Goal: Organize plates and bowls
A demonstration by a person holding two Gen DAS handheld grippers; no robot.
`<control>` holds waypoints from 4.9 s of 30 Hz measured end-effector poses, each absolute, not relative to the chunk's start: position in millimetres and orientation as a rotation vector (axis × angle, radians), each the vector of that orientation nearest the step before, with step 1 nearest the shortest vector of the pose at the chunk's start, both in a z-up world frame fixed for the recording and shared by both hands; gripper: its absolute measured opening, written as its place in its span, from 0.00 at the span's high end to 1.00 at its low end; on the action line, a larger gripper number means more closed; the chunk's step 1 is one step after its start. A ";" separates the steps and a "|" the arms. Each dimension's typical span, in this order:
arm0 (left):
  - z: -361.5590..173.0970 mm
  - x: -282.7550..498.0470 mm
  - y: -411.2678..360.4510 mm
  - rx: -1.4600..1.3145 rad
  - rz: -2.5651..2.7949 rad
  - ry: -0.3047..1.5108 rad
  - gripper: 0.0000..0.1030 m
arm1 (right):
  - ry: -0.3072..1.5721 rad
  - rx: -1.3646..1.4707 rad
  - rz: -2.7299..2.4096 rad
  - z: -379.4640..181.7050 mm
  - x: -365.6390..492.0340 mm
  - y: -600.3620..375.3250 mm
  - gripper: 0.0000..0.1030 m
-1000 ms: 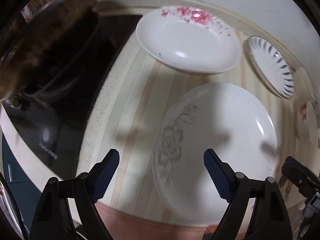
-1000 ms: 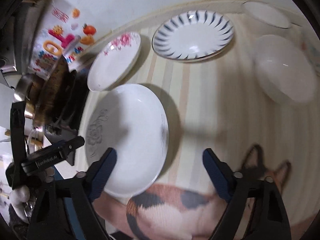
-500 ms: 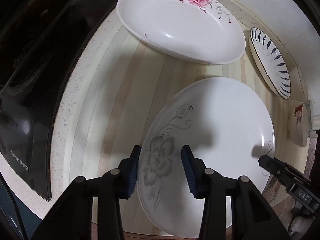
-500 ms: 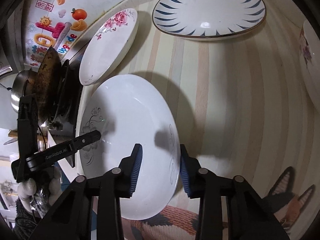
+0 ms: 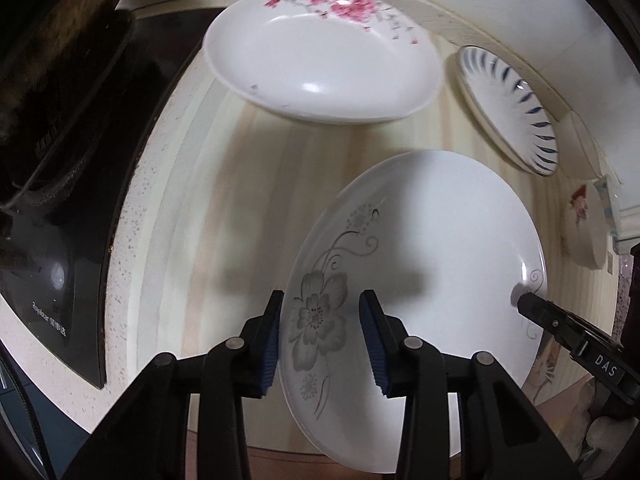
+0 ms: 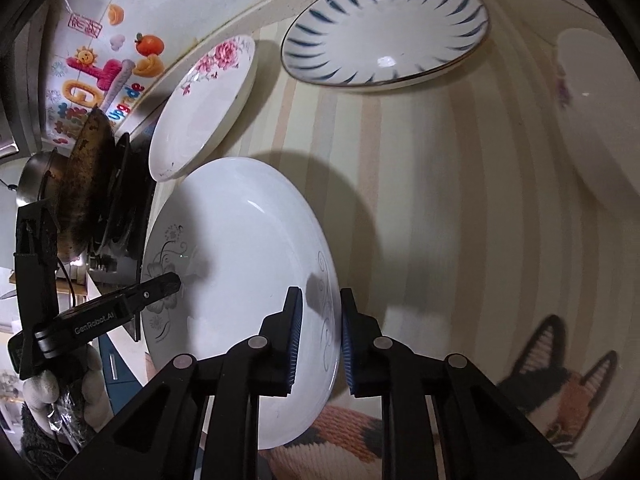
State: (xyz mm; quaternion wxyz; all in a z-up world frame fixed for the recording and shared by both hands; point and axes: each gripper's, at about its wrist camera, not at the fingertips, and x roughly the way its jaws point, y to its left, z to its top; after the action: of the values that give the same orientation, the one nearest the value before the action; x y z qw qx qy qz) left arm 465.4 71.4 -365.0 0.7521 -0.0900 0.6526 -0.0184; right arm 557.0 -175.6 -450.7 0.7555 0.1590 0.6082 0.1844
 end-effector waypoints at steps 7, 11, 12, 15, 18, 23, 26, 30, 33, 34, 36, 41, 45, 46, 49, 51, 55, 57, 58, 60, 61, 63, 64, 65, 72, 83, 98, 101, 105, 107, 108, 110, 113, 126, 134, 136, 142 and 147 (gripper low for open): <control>-356.2 454.1 29.5 -0.141 -0.123 1.423 0.66 | 1.306 0.366 0.366 -430.6 535.8 -219.2 0.81; -360.8 446.6 0.8 -0.137 -0.176 1.446 0.66 | 1.304 0.381 0.329 -426.6 520.8 -253.6 0.81; -362.7 445.1 -8.4 -0.134 -0.190 1.453 0.66 | 1.306 0.387 0.316 -426.0 515.7 -265.6 0.81; -367.7 444.7 -27.8 -0.124 -0.213 1.469 0.67 | 1.313 0.394 0.283 -428.4 503.7 -291.6 0.81; -370.3 443.9 -43.5 -0.110 -0.234 1.475 0.66 | 1.319 0.402 0.253 -433.5 494.8 -310.8 0.81; -373.3 444.7 -62.9 -0.072 -0.247 1.473 0.66 | 1.326 0.426 0.206 -444.3 487.3 -336.8 0.80; -374.7 446.0 -65.8 -0.065 -0.243 1.474 0.67 | 1.322 0.439 0.195 -448.5 485.7 -346.6 0.81; -379.6 446.9 -66.3 -0.054 -0.227 1.478 0.66 | 1.326 0.445 0.188 -454.6 488.0 -350.1 0.81; -382.7 446.0 -69.4 -0.051 -0.217 1.477 0.66 | 1.329 0.446 0.189 -457.1 491.6 -349.0 0.80; -383.7 445.9 -69.1 -0.045 -0.213 1.479 0.66 | 1.328 0.447 0.190 -456.9 492.3 -348.3 0.81; -386.2 446.1 -70.0 -0.039 -0.207 1.476 0.67 | 1.326 0.442 0.193 -457.0 491.6 -347.1 0.81; -388.7 448.6 -80.9 -0.021 -0.200 1.460 0.66 | 1.325 0.430 0.199 -456.1 492.4 -344.2 0.81; -390.4 449.5 -85.0 -0.026 -0.192 1.454 0.66 | 1.325 0.429 0.209 -456.1 492.5 -343.2 0.81; -390.5 450.4 -86.0 -0.026 -0.192 1.459 0.66 | 1.326 0.430 0.211 -456.3 493.0 -343.7 0.81; -385.2 445.6 -82.0 -0.055 -0.190 1.476 0.66 | 1.350 0.448 0.222 -457.9 496.3 -345.3 0.80; -371.5 444.0 -73.5 -0.072 -0.185 1.461 0.66 | 1.399 0.482 0.234 -458.4 499.9 -348.8 0.81; -323.3 443.5 -52.1 -0.127 -0.145 1.358 0.66 | 1.394 0.477 0.231 -434.2 494.1 -357.7 0.80; -304.0 448.7 -37.7 -0.169 -0.112 1.313 0.66 | 1.368 0.431 0.254 -409.3 489.7 -353.7 0.73; -299.1 451.4 -30.9 -0.183 -0.097 1.299 0.66 | 1.356 0.411 0.271 -398.8 488.9 -349.3 0.65; -287.4 463.4 -11.7 -0.224 -0.050 1.260 0.66 | 1.327 0.383 0.331 -377.2 493.7 -332.5 0.61; -286.1 468.8 -3.2 -0.234 -0.020 1.250 0.66 | 1.318 0.374 0.359 -368.7 497.9 -321.6 0.61; -288.1 482.1 17.9 -0.262 0.032 1.239 0.66 | 1.301 0.366 0.420 -353.9 512.3 -298.6 0.61; -291.5 490.0 29.7 -0.279 0.068 1.238 0.66 | 1.284 0.368 0.467 -345.3 524.5 -281.9 0.61; -295.4 494.8 40.5 -0.302 0.095 1.237 0.66 | 1.276 0.368 0.497 -341.3 532.5 -271.6 0.61; -323.7 528.1 102.3 -0.402 0.256 1.228 0.66 | 1.177 0.137 0.629 -328.2 640.8 -154.6 0.61; -369.5 566.2 137.9 -0.427 0.368 1.263 0.66 | 1.128 -0.069 0.623 -392.0 791.3 -45.8 0.61; -383.3 570.0 144.8 -0.451 0.336 1.235 0.71 | 1.154 -0.073 0.653 -432.2 830.9 -17.2 0.80; -382.0 571.8 145.2 -0.447 0.322 1.227 0.71 | 1.172 -0.039 0.661 -430.4 829.2 -25.4 0.82; -369.1 560.0 137.8 -0.425 0.301 1.215 0.70 | 1.181 0.021 0.661 -426.2 823.7 -40.7 0.82; -362.9 556.0 136.2 -0.426 0.286 1.208 0.70 | 1.179 0.025 0.658 -422.8 819.1 -45.3 0.82; -360.6 555.2 135.4 -0.428 0.280 1.206 0.71 | 1.177 0.032 0.658 -418.8 814.7 -50.4 0.82; -355.4 551.3 133.7 -0.436 0.266 1.207 0.70 | 1.170 0.046 0.655 -412.5 808.1 -56.2 0.82; -345.3 544.3 128.4 -0.442 0.237 1.209 0.70 | 1.155 0.065 0.650 -398.5 792.8 -69.8 0.82; -267.1 502.4 81.6 -0.344 0.029 1.156 0.71 | 1.071 0.227 0.565 -322.8 681.2 -166.2 0.82; -249.7 466.1 29.2 -0.244 -0.114 1.149 0.71 | 1.029 0.351 0.482 -303.0 583.6 -246.5 0.83; -249.5 461.7 17.3 -0.227 -0.145 1.163 0.71 | 1.022 0.391 0.450 -303.6 558.7 -269.1 0.83; -263.9 450.8 -19.5 -0.162 -0.227 1.220 0.71 | 1.025 0.474 0.359 -318.7 491.2 -320.9 0.83; -284.4 443.8 -40.2 -0.134 -0.269 1.268 0.71 | 1.047 0.524 0.296 -342.2 455.0 -347.5 0.82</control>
State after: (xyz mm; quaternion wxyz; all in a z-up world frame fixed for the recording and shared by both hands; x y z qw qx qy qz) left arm 443.8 -40.2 -284.4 0.7950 -0.0623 0.5902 -0.1254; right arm 455.0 -347.5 -342.2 0.8233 0.2461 0.4921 0.1392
